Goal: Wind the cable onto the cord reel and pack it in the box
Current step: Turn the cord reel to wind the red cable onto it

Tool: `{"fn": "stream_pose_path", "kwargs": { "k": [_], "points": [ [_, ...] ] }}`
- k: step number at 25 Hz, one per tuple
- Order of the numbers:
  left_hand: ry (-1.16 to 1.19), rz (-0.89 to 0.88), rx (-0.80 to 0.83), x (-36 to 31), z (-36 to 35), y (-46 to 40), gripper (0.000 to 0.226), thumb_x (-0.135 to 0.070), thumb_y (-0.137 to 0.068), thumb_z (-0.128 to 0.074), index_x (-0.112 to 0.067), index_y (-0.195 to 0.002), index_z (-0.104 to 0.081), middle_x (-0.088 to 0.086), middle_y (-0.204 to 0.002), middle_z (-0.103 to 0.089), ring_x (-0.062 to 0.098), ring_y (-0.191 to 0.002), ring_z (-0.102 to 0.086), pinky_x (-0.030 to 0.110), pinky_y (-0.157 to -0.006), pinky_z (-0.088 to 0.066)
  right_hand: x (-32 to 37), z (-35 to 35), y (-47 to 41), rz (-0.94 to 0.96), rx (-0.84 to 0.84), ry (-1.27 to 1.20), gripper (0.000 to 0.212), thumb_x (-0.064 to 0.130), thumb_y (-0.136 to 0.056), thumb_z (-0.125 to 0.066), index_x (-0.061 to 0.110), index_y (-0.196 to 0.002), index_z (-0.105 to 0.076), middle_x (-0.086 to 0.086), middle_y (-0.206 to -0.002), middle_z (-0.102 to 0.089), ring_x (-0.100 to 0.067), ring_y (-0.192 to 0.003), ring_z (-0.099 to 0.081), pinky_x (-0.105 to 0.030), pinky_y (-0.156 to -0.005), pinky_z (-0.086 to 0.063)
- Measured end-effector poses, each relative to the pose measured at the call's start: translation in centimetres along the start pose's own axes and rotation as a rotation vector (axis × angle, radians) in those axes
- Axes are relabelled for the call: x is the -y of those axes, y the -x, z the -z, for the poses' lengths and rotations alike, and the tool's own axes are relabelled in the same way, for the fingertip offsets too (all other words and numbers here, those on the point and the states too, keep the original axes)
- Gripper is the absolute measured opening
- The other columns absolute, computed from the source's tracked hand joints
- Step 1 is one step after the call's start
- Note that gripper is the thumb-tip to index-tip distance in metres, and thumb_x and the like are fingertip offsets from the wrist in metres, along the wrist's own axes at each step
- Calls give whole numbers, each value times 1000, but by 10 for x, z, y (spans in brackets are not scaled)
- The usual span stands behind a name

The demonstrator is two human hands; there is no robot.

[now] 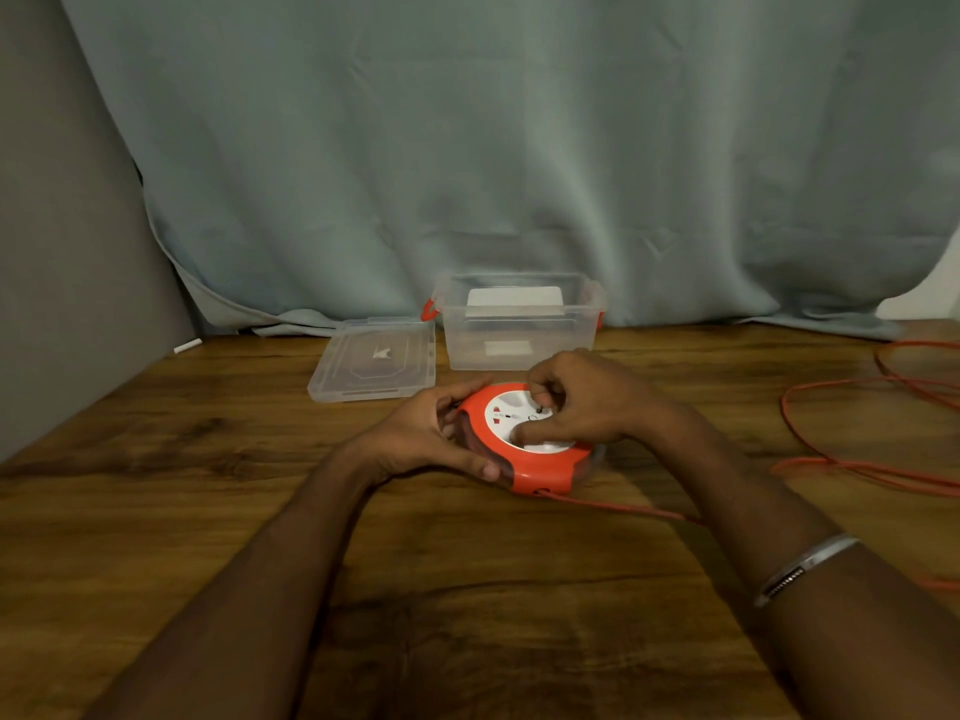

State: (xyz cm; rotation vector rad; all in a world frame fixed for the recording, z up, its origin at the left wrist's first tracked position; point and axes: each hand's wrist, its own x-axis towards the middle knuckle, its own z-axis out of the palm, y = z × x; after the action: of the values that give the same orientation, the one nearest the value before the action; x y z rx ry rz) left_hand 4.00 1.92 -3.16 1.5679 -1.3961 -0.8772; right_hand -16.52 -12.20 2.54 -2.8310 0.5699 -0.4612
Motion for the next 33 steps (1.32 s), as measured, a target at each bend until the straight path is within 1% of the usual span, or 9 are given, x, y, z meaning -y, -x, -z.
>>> {"fn": "stream_pose_path", "kwargs": {
  "k": [2, 5, 10, 13, 14, 19, 23, 28, 33],
  "points": [
    [3, 2, 3, -1, 0, 1, 133, -20, -49, -105, -23, -162, -36, -5, -150, -58, 9, -134, -60, 37, -114, -50, 1, -1, -2, 13, -22, -16, 47, 56, -73, -83, 22, -65, -53, 7, -57, -56, -9, -54, -50, -34, -55, -41],
    [6, 4, -1, 0, -1, 0, 130, -19, -50, -104, -21, -161, -37, -5, -149, -59, 8, -133, -61, 36, -115, -49, -4, 8, -3, 61, 20, -171, 23, 20, -75, -81, 29, -84, -62, 10, -80, -72, -2, -72, -65, -37, -67, -55],
    [-16, 19, -3, -2, 1, 0, 139, -33, -40, -108, -27, -160, -38, -8, -151, -57, 10, -137, -57, 37, -116, -49, -16, 14, 1, 66, 237, -208, 58, -12, -74, -70, 20, -122, -66, 14, -116, -68, 21, -77, -60, -11, -63, -47],
    [-30, 19, 14, -3, 0, 1, 140, -37, -39, -107, -29, -160, -38, -8, -152, -56, 11, -138, -56, 37, -116, -49, -24, 14, 0, 62, 232, -311, 60, -8, -72, -75, 24, -121, -62, 12, -123, -74, -9, -104, -73, -34, -79, -62],
    [-32, 22, 11, -3, 1, 1, 140, -37, -39, -107, -29, -160, -38, -8, -152, -56, 10, -138, -56, 37, -116, -48, -25, 15, 0, 61, 241, -320, 60, -8, -73, -76, 24, -121, -60, 11, -124, -75, -11, -102, -74, -30, -74, -60],
    [-50, 29, 9, -5, 0, 1, 137, -32, -44, -106, -27, -162, -36, -9, -152, -55, 10, -138, -55, 33, -114, -50, -24, 15, 1, 48, 216, -301, 65, -1, -73, -85, 26, -123, -54, 4, -117, -75, 6, -71, -66, -22, -57, -50],
    [-72, 30, -3, -5, 0, 1, 128, -21, -55, -104, -28, -162, -36, -11, -152, -53, 9, -139, -53, 33, -115, -49, -22, 14, 2, 19, 192, -257, 66, 18, -70, -94, 33, -120, -55, 6, -107, -73, -15, -89, -67, -38, -73, -56],
    [-62, 36, -7, -8, -2, 2, 119, -10, -62, -98, -27, -161, -35, -14, -145, -55, 2, -131, -56, 21, -107, -51, -15, 8, 1, 47, 135, -182, 40, 31, -68, -94, 25, -94, -63, -4, -86, -72, -13, -69, -60, -41, -64, -52],
    [-35, 24, 4, -4, 0, 1, 129, -18, -54, -104, -23, -163, -34, -7, -149, -57, 11, -137, -57, 38, -117, -48, -11, 0, -1, 21, 91, -70, 41, 55, -62, -79, 20, -68, -60, 9, -61, -60, -8, -56, -51, -39, -59, -48]
  ]
}}
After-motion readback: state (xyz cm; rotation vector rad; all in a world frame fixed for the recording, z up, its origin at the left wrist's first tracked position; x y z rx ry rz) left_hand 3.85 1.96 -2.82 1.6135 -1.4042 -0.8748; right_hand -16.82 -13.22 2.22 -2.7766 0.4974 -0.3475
